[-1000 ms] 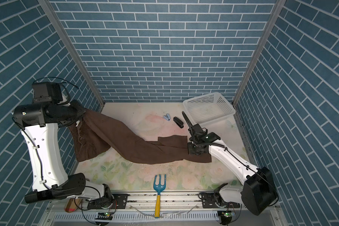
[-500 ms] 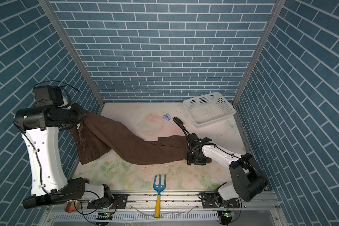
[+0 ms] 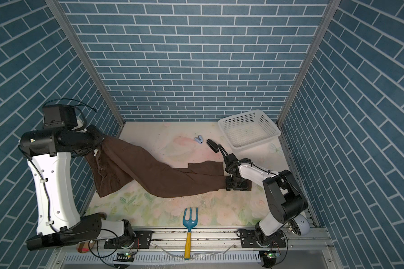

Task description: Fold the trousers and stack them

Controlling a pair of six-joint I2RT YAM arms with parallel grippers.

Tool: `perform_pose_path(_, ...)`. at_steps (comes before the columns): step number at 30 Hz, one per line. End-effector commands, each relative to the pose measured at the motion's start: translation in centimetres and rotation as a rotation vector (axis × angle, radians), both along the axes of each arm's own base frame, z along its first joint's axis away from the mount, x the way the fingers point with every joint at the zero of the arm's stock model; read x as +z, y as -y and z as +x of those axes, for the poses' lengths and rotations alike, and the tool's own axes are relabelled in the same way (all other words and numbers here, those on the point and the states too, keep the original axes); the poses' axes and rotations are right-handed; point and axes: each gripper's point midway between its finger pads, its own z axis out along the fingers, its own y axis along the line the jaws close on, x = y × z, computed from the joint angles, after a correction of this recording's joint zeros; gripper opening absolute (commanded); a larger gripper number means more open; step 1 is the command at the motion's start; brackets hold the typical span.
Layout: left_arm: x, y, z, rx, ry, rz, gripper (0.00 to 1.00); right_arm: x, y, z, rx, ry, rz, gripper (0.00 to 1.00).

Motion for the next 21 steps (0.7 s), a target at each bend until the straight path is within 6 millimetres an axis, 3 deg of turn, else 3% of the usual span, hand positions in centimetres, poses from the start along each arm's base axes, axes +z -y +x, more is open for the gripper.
perform_pose_path(1,1.1,-0.1,0.4,-0.010,0.049,0.010,0.01,0.4,0.7,2.6,-0.032,0.087,-0.044,0.62)
perform_pose_path(13,0.8,-0.1,0.7,-0.011,0.045,0.004,0.01,1.4,-0.5,6.0,-0.034,0.160,-0.022,0.60)
perform_pose_path(21,0.1,0.2,1.4,-0.019,0.042,-0.025,0.01,4.0,-2.1,8.6,-0.067,0.250,0.049,0.61)
